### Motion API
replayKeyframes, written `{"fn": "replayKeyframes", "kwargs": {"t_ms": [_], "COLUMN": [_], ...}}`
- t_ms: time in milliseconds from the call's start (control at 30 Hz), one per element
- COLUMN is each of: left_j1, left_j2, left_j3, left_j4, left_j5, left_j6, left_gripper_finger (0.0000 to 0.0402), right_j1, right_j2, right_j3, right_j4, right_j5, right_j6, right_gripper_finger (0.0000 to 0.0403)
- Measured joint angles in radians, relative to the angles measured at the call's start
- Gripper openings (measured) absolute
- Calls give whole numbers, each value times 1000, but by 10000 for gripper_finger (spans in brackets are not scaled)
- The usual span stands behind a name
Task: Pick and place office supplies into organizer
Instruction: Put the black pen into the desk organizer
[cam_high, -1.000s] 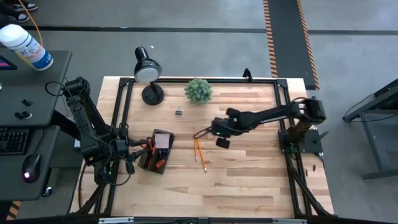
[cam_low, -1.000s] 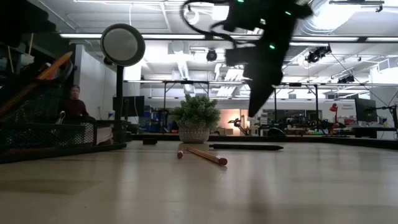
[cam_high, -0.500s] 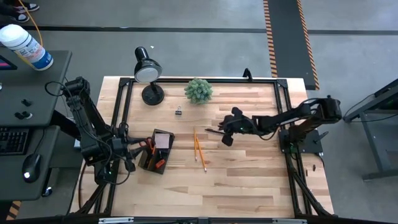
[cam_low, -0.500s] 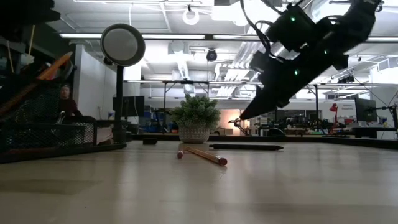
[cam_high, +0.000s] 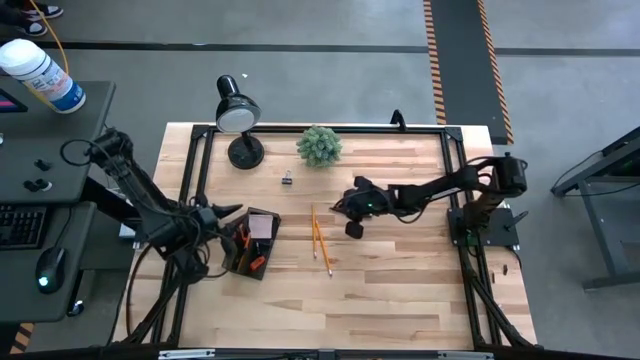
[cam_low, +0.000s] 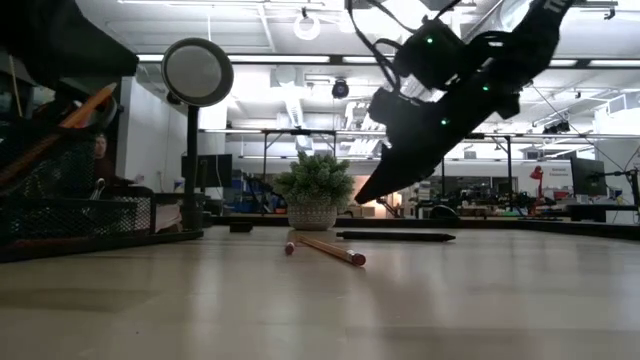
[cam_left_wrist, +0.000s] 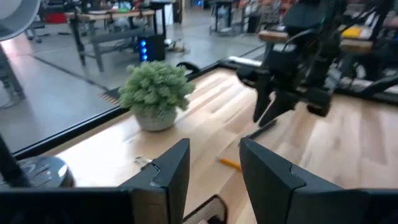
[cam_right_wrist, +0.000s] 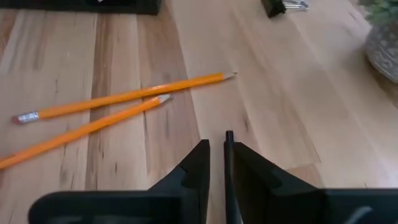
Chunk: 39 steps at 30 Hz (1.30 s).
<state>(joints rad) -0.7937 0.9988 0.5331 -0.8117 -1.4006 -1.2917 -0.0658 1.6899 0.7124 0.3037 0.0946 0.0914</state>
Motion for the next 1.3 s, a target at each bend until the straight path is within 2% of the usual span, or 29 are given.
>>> {"fn": "replayKeyframes", "kwargs": {"t_ms": [367,533,833,1033,1300], "left_j1": [28,28,28,28,28], "left_j2": [-13,-27,-29,-29,-29], "left_j3": [0,0,0,0,0], "left_j4": [1,2,0,1,2], "left_j5": [21,21,21,21,21], "left_j6": [70,83,88,87,83], "left_gripper_finger": [129,129,129,129,129], "right_j1": [-26,-54,-74,-74,-74], "right_j2": [96,124,172,171,168], "right_j3": [47,47,49,49,48], "right_j4": [-30,-22,2,1,23], "right_j5": [-22,-20,-62,-78,-101], "right_j6": [-48,-48,-44,-41,-45], "right_gripper_finger": [98,106,84,33,31]}}
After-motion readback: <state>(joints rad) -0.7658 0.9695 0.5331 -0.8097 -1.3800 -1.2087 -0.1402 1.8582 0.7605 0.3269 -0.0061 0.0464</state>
